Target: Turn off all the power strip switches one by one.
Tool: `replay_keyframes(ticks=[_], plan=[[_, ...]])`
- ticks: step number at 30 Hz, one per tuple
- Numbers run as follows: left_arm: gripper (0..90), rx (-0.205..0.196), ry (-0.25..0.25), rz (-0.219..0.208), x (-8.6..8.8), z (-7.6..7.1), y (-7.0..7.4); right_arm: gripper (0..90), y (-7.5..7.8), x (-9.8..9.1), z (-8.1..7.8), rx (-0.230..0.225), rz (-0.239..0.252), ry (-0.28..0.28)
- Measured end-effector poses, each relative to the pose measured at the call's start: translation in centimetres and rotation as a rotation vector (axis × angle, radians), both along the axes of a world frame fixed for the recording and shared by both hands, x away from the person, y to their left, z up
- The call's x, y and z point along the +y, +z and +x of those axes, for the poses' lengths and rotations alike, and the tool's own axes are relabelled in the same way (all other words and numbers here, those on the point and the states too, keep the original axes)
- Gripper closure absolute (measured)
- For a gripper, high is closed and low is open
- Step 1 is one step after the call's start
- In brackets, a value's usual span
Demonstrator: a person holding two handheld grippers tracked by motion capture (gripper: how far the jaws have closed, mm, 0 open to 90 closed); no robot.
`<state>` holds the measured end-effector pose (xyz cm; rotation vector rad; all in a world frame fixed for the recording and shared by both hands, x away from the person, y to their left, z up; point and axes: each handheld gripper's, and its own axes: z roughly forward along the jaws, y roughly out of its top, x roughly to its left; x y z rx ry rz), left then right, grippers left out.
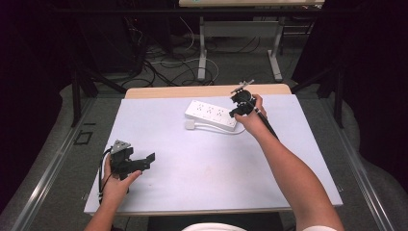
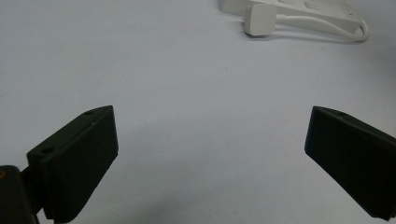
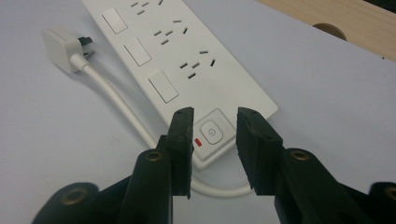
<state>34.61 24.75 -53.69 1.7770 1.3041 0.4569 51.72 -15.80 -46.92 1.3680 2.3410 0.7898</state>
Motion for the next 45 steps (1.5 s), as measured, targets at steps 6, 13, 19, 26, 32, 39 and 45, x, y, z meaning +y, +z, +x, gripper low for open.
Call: replay_keyframes(ticks=[6,13,19,26,32,39,45], plan=[[1.7,0.004,-0.016,-0.001,-0.1,0.0,0.0,77.3,-0.8,0.3,0.6,0.012,-0.002,0.005],[0.5,-0.007,-0.018,-0.013,-0.2,0.0,0.0,90.0,-1.5,0.5,1.1,0.042,-0.027,0.002],[0.5,0.000,-0.025,-0.003,-0.2,0.0,0.0,90.0,-2.2,0.5,1.5,0.044,-0.023,0.003],[0.5,-0.010,-0.025,0.003,-0.3,-0.1,-0.1,90.0,-3.0,0.6,1.9,0.057,-0.039,0.006],[0.5,-0.004,-0.019,0.005,-0.2,-0.1,-0.1,90.0,-3.4,0.8,2.1,0.073,-0.054,0.006],[0.5,-0.006,-0.019,0.004,-0.2,-0.1,-0.1,90.0,-3.8,0.9,2.2,0.067,-0.059,0.005],[0.5,-0.006,-0.021,0.004,-0.2,-0.1,-0.1,90.0,-4.1,0.9,2.4,0.072,-0.068,-0.002]])
